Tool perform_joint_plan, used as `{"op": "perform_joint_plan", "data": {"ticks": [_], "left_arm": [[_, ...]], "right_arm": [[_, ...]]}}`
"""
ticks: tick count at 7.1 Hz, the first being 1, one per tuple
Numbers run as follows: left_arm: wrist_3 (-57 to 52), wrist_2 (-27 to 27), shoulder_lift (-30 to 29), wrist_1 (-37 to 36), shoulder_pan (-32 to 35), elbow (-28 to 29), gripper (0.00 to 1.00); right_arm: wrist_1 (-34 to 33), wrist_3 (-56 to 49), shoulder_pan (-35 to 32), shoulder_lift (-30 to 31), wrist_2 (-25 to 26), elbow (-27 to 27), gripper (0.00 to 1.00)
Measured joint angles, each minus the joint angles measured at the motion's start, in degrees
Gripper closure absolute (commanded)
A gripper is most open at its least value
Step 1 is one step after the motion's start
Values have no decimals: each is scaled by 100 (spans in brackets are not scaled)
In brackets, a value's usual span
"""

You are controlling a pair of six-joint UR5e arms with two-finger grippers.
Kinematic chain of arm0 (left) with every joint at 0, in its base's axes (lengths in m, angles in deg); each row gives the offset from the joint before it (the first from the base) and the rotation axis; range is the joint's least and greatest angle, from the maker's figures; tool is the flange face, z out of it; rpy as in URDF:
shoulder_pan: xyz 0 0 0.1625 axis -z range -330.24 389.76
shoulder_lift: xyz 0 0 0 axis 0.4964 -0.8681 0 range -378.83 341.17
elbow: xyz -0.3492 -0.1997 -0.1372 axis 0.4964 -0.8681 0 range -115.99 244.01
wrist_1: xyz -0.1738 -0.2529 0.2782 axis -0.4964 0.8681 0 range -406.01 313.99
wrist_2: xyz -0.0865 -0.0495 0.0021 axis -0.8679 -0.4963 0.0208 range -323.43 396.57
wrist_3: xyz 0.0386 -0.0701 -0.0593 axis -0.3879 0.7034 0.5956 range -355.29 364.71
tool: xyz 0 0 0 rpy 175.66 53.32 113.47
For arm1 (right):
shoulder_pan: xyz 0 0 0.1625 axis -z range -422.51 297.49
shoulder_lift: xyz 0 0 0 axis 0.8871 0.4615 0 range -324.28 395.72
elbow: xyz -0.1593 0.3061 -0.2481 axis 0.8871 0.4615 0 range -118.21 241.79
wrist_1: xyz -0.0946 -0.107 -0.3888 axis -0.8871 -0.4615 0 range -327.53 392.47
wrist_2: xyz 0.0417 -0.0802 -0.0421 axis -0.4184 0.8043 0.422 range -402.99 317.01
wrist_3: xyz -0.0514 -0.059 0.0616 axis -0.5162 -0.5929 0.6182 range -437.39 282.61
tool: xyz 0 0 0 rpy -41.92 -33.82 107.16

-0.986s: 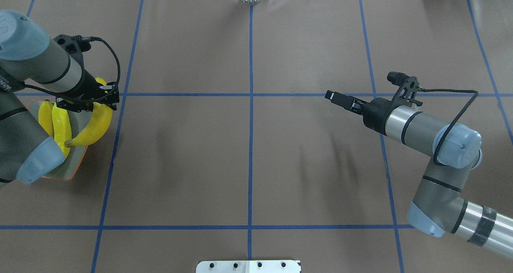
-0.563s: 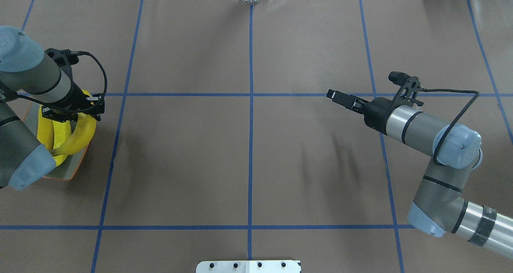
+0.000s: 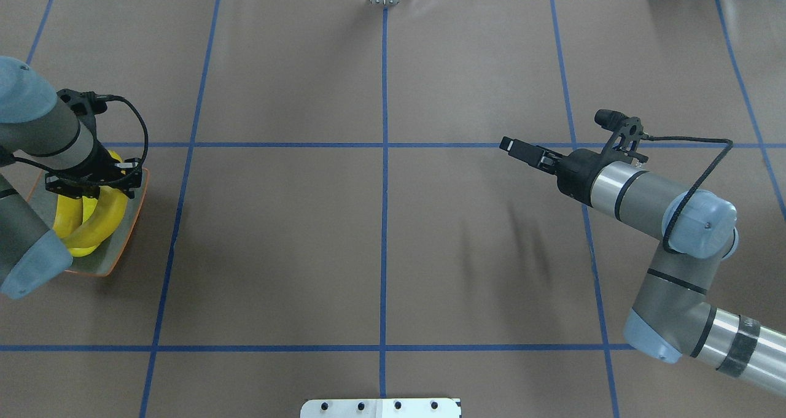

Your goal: Transfer all bananas from basket to plate

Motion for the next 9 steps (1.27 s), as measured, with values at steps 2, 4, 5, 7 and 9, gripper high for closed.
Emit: {"op": "perform_joint_plan", "data": {"ticks": [2, 4, 5, 7, 9], "left_arm": [[-46, -6, 89, 3, 0, 6, 31], [-53, -1, 103, 9, 0, 12, 0], [-54, 1, 103, 11, 0, 12, 0], [-60, 0, 79, 12, 34, 15, 0], [-52, -20, -135, 18, 96, -55, 0]], "right_arm": [[-2, 0, 1, 8, 11, 1, 0], [-5, 0, -4, 18, 49, 1, 0], [-8, 0, -7, 20, 57, 1, 0], [-10, -2, -19, 33, 59, -1, 0], [-6, -57, -184, 230, -154, -4, 0]]}}
